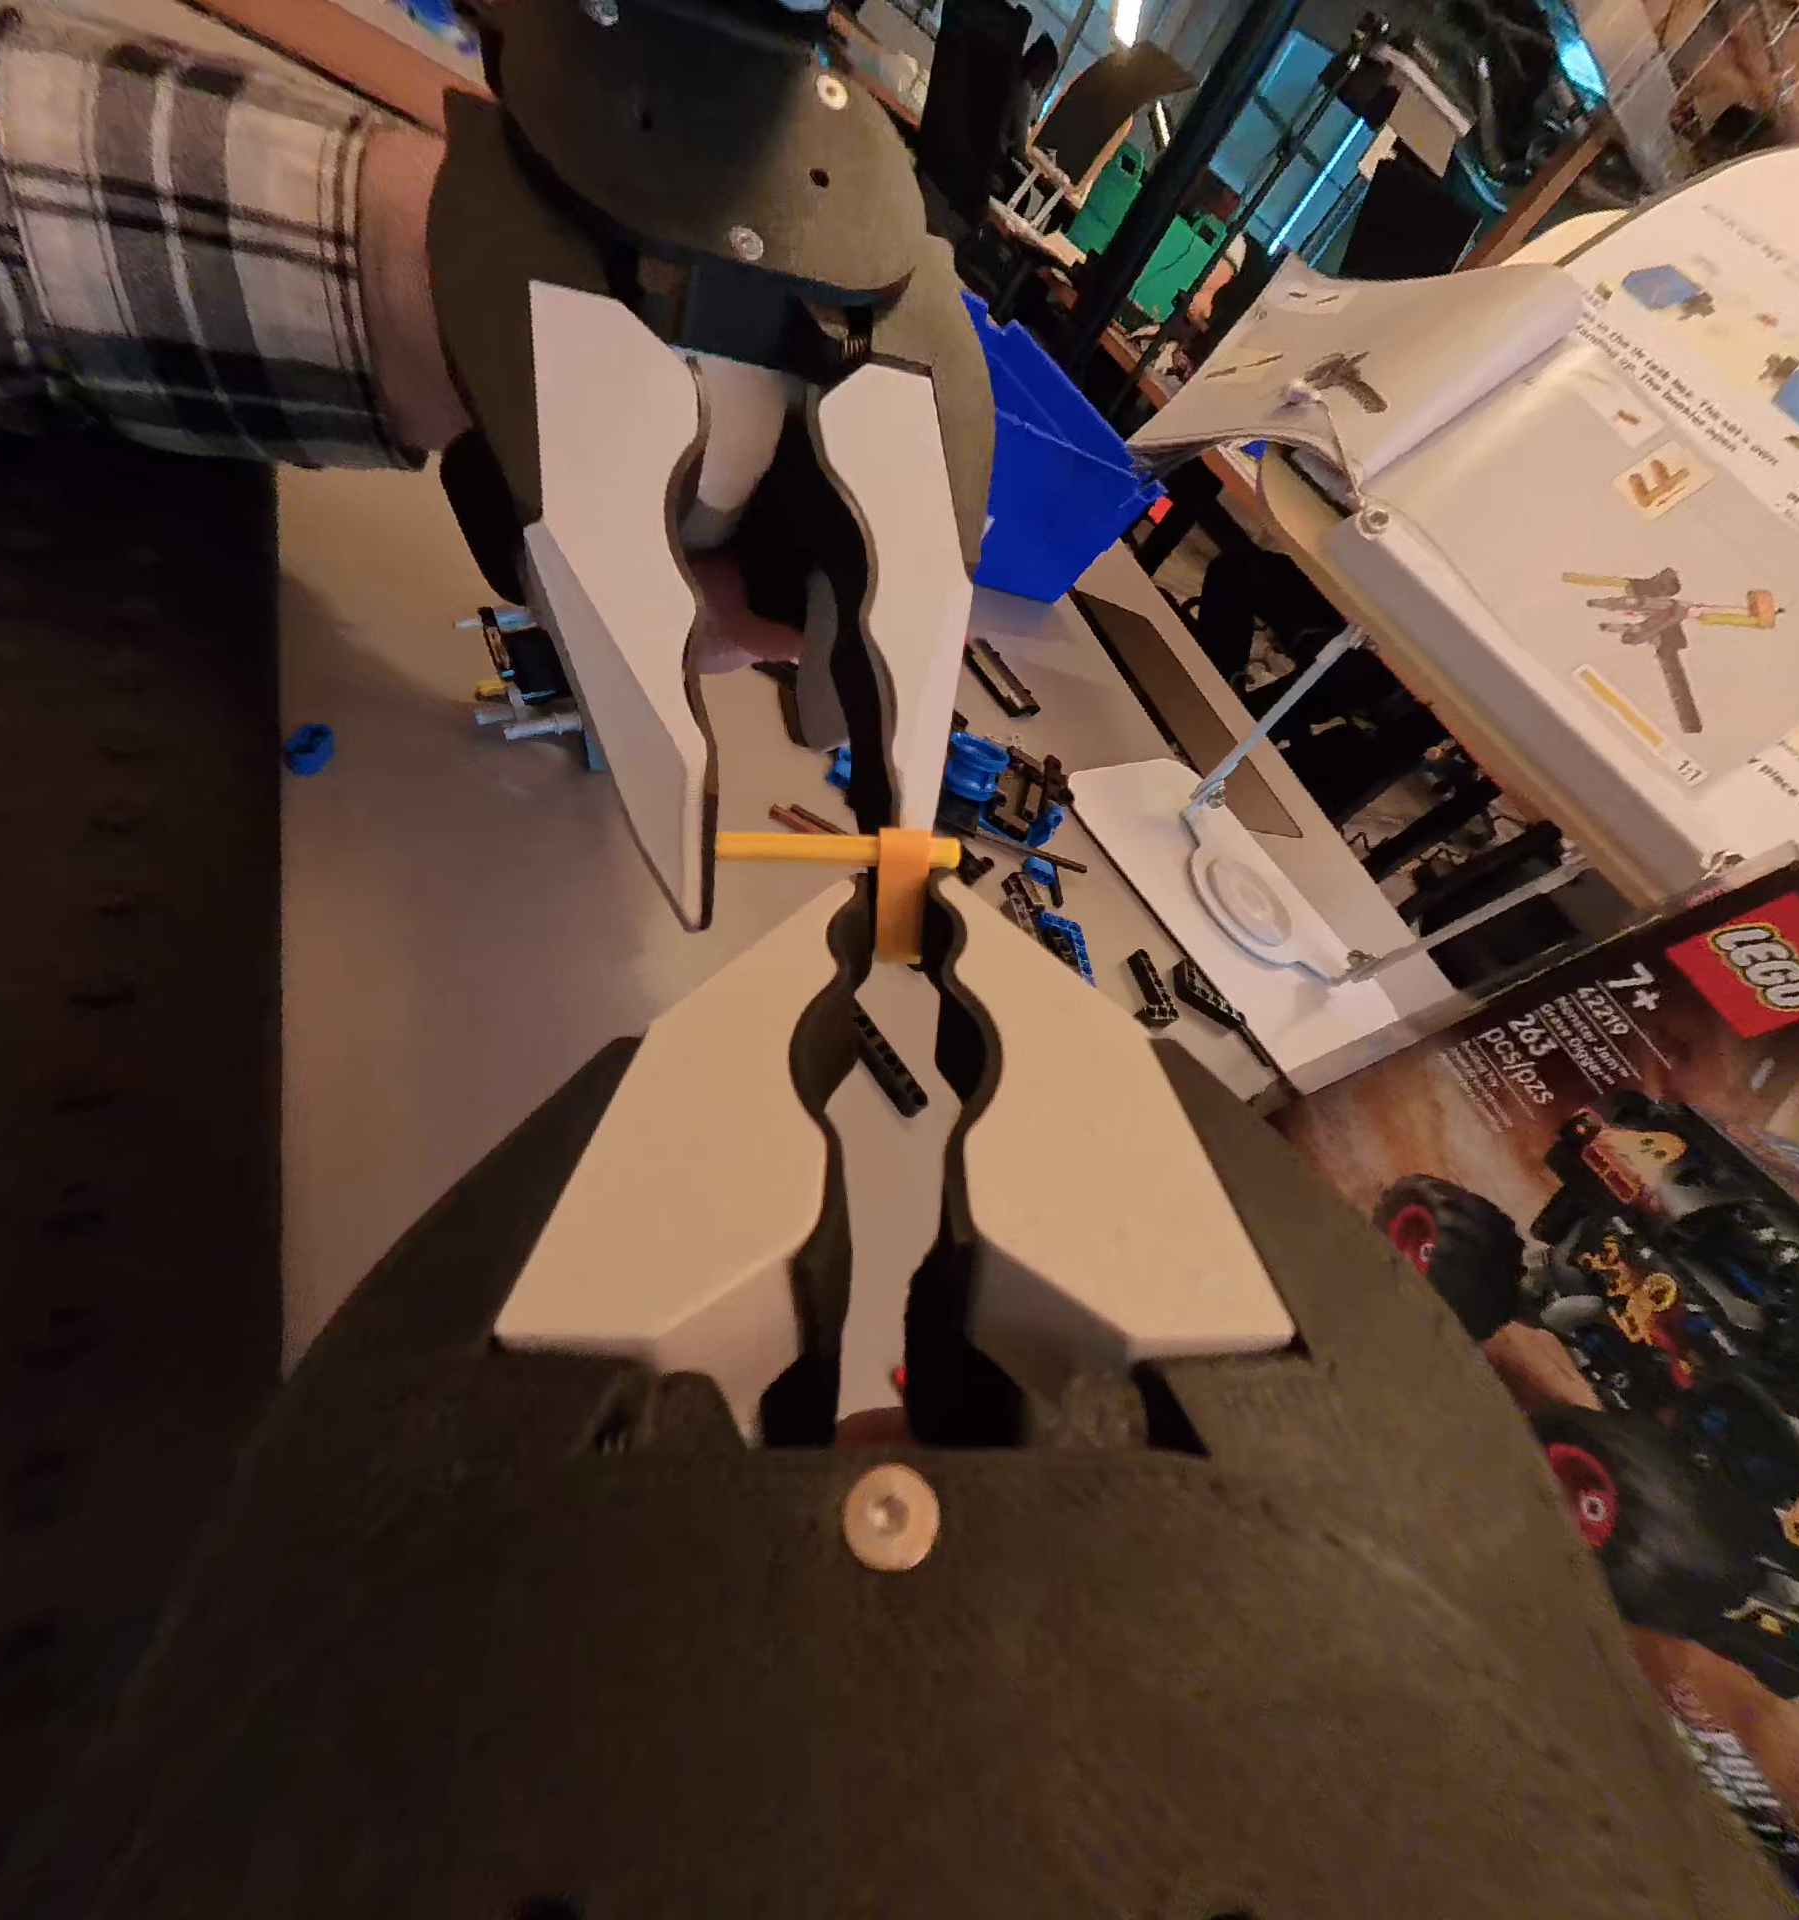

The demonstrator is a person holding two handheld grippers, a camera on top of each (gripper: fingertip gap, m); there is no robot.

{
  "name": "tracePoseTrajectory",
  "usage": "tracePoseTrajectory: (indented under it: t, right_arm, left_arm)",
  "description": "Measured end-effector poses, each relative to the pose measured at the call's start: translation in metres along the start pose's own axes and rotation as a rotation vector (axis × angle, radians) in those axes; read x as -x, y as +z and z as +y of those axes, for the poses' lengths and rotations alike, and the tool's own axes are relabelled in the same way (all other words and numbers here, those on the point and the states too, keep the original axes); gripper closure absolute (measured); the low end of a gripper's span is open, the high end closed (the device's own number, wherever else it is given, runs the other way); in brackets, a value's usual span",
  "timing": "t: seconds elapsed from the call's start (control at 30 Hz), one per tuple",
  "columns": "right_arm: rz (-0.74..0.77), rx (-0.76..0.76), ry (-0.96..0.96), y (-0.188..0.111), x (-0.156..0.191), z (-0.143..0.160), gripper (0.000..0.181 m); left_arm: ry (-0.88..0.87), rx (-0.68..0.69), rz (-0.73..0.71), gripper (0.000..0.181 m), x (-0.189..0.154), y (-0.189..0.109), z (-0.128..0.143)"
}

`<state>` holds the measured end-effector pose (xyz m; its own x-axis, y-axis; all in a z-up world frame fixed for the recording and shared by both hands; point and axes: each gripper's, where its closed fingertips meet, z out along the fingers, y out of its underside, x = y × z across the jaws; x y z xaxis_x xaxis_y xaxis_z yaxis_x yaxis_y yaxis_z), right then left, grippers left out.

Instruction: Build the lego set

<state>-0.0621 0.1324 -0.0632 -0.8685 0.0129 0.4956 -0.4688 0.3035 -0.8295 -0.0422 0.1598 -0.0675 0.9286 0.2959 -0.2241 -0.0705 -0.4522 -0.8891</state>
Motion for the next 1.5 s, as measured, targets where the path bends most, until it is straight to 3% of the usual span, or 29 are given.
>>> tracePoseTrajectory:
  t: [0.2,0.37,0.77,1.5]
  right_arm:
    - [0.065,0.037,-0.019,0.000,-0.009,0.006,0.175]
    - [0.139,0.082,-0.060,0.001,-0.018,0.011,0.176]
    - [0.250,0.159,-0.150,0.002,-0.033,0.020,0.173]
    - [0.466,0.081,-0.406,-0.011,-0.051,-0.006,0.175]
  left_arm:
    - [-0.078,-0.006,-0.036,0.151,0.008,-0.003,-0.002]
    - [-0.084,0.019,-0.056,0.170,0.010,0.001,0.003]
    - [-0.191,0.004,-0.115,0.178,0.026,0.002,0.009]
    - [-0.508,-0.234,0.025,0.179,0.032,-0.006,-0.017]
